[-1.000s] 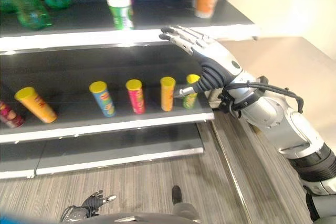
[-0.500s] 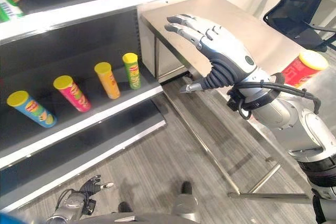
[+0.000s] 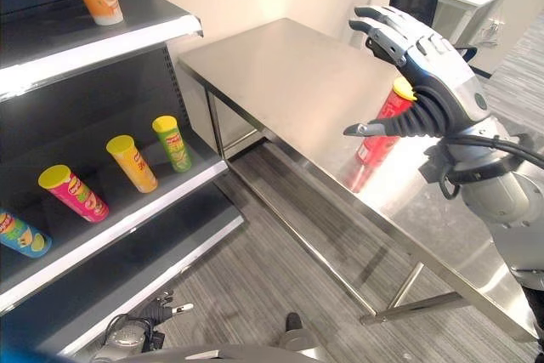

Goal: Put the goods on the table back onto the shelves and tidy them up.

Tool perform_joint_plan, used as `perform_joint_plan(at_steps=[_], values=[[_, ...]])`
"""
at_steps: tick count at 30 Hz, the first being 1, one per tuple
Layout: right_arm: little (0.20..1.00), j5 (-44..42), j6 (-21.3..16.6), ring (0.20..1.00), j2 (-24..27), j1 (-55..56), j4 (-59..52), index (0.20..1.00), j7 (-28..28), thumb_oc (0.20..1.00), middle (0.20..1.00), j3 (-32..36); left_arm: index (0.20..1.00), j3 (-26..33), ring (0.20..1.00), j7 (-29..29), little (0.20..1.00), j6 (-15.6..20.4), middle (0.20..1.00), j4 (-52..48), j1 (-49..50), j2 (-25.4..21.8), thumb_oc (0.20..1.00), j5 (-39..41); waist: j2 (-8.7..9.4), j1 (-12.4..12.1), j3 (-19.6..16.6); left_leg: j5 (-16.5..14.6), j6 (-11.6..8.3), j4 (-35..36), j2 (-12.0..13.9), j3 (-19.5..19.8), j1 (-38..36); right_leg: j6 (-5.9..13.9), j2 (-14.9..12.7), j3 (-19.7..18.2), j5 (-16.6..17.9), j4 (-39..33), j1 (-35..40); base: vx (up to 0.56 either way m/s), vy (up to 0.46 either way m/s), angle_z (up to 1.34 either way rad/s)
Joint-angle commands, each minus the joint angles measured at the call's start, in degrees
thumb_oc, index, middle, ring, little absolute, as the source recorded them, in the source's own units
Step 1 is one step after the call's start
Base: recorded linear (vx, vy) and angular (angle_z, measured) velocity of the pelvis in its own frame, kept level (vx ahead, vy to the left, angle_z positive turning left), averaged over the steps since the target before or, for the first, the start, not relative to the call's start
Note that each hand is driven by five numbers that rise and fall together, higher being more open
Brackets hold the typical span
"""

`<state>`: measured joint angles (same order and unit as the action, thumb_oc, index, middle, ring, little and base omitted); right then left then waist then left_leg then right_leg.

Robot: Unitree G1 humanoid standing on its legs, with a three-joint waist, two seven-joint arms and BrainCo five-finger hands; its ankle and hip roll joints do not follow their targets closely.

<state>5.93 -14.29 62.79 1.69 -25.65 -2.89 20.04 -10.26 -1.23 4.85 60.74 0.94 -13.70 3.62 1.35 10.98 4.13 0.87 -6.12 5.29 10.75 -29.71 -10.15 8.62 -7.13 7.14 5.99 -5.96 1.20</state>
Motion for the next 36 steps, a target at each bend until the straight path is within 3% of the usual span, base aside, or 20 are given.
perform_joint_plan(at_steps=[1, 2, 4, 6, 7, 8, 9, 12, 15, 18, 26, 36], values=[[1.0, -6.0, -0.9, 1.0, 0.2, -2.3, 2.0, 1.0, -1.8, 1.0, 1.0, 4.8, 1.0, 0.9, 1.0, -0.9, 1.0, 1.8, 1.0, 0.3, -2.1, -2.2, 1.0, -0.5, 1.79, -1.3, 1.4, -3.8, -1.68, -6.4, 2.6, 4.6, 1.7, 0.17, 1.3, 2.1, -5.3, 1.0, 1.0, 0.07, -0.2, -0.01], [1.0, -6.9, -0.8, 1.0, -0.7, -1.2, 2.5, 1.0, -1.8, 1.0, 1.0, 6.2, 1.0, 1.1, 1.0, -1.0, 1.0, 1.8, 1.0, 0.0, -2.1, -2.2, 1.0, -0.4, 1.61, -1.2, 1.6, -5.1, -2.39, -9.2, 3.7, 5.6, 2.3, -0.1, 2.2, 1.6, -6.9, 1.0, 1.9, 0.08, -0.213, -0.01], [1.0, -8.0, -0.5, 1.0, -2.5, 0.5, 3.2, 1.0, -2.1, 1.0, 1.0, 8.7, 1.0, 1.2, 1.0, -0.8, 1.0, 1.6, 1.0, -1.1, -2.4, -2.4, 1.0, 0.0, 2.57, -1.6, 3.1, -1.7, -2.7, -17.4, 6.4, 6.8, 5.8, -2.33, 3.6, 1.7, -7.1, 1.0, 2.7, -0.04, -0.229, -0.01], [1.0, -8.6, -0.6, 1.0, -3.4, 0.2, 4.3, 1.0, -2.7, 1.0, 1.0, 8.8, 1.0, 0.8, 1.0, -0.6, 1.0, 1.6, 1.0, -1.6, -2.7, -2.4, 1.0, 0.1, 2.67, -2.0, 4.0, -1.4, -2.59, -21.2, 6.8, 9.3, 7.9, -2.96, 4.3, 1.5, -7.5, 1.0, 2.9, -0.06, -0.131, -0.23], [1.0, -8.9, -0.2, 1.0, -4.6, -0.1, 6.2, 1.0, -3.8, 1.0, 1.0, 8.4, 1.0, 0.3, 1.0, -0.6, 1.0, 1.6, 1.0, -2.7, -3.1, -2.6, 1.0, 0.7, 3.06, -3.1, 4.7, -2.9, -1.26, -21.0, 4.3, 14.5, 10.2, -3.02, 3.9, 1.0, -7.7, 1.0, 2.7, -0.01, -0.083, -0.39], [1.0, -8.9, -0.2, 1.0, -4.6, -0.1, 6.2, 1.0, -3.8, 1.0, 1.0, 8.3, 1.0, 0.3, 1.0, -0.6, 1.0, 1.6, 1.0, -2.7, -3.0, -2.6, 1.0, 0.7, 2.96, -2.9, 4.7, -3.3, -1.31, -21.3, 4.4, 14.7, 10.2, -2.97, 4.0, 1.2, -7.9, 1.0, 2.9, 0.04, 0.015, -0.28], [1.0, -9.7, 0.2, 1.0, -5.8, -0.2, 7.6, 1.0, -4.2, 1.0, 1.0, 8.6, 1.0, -0.1, 1.0, -0.7, 1.0, 1.8, 1.0, -3.1, -3.6, -2.6, 1.0, 1.5, 2.7, -4.1, 4.6, -5.8, -0.89, -15.5, 0.2, 20.9, 11.5, -2.25, 3.7, 0.2, -7.7, 1.0, 2.8, 0.06, 0.088, -0.34], [1.0, -9.9, 0.6, 1.0, -8.6, -1.3, 10.3, 1.0, -5.7, 1.0, 1.0, 7.8, 1.0, -1.0, 1.0, -0.4, 1.0, 1.9, 1.0, -3.5, -4.1, -2.6, 1.0, 2.4, 1.4, -4.6, 4.3, -4.1, -0.87, -8.4, -1.9, 26.2, 11.7, -1.52, 3.5, -0.9, -7.1, 1.0, 2.4, 0.06, 0.114, -0.13], [1.0, -9.6, 0.9, 1.0, -10.5, -1.6, 11.5, 1.0, -6.9, 1.0, 1.0, 7.9, 1.0, -1.0, 1.0, -0.5, 1.0, 2.0, 1.0, -3.8, -3.7, -2.7, 1.0, 2.6, 0.5, -4.5, 3.4, -3.3, -0.56, -5.1, -2.9, 26.2, 10.0, -1.23, 3.1, -1.1, -7.0, 1.0, 2.4, 0.08, 0.113, -0.25], [1.0, -10.4, 1.7, 1.0, -12.6, -2.3, 14.5, 1.0, -7.6, 1.0, 1.0, 5.7, 1.0, -0.7, 1.0, 0.0, 1.0, 1.7, 1.0, -2.7, -3.9, -2.8, 1.0, 2.7, -0.23, -4.4, 1.8, -2.5, 0.1, -0.3, -4.4, 23.7, 6.4, -0.66, 1.6, -1.7, -6.8, 1.0, 2.6, 0.13, 0.213, -0.33], [1.0, -10.2, 4.1, 1.0, -15.0, -2.9, 19.8, 1.0, -7.8, 1.0, 1.0, 2.0, 1.0, 0.9, 1.0, 0.7, 1.0, 1.0, 1.0, -0.3, -2.6, -2.1, 1.0, 3.0, -0.12, -5.5, 0.8, -3.9, 1.27, -0.3, -5.8, 22.2, 4.7, 0.19, -0.2, -2.0, -6.2, 1.0, 3.2, 0.04, 0.088, -0.03], [1.0, -7.9, 6.7, 1.0, -12.3, -6.3, 28.7, 1.0, -10.0, 1.0, 1.0, -1.5, 1.0, 1.5, 1.0, 1.4, 1.0, 0.4, 1.0, 1.0, -1.2, -2.6, 1.0, 3.3, 0.4, -7.4, 0.3, -4.0, 1.4, -0.3, -6.2, 23.0, 4.3, 0.33, -0.9, -0.7, -6.3, 1.0, 4.0, 0.01, 0.006, 0.04]])
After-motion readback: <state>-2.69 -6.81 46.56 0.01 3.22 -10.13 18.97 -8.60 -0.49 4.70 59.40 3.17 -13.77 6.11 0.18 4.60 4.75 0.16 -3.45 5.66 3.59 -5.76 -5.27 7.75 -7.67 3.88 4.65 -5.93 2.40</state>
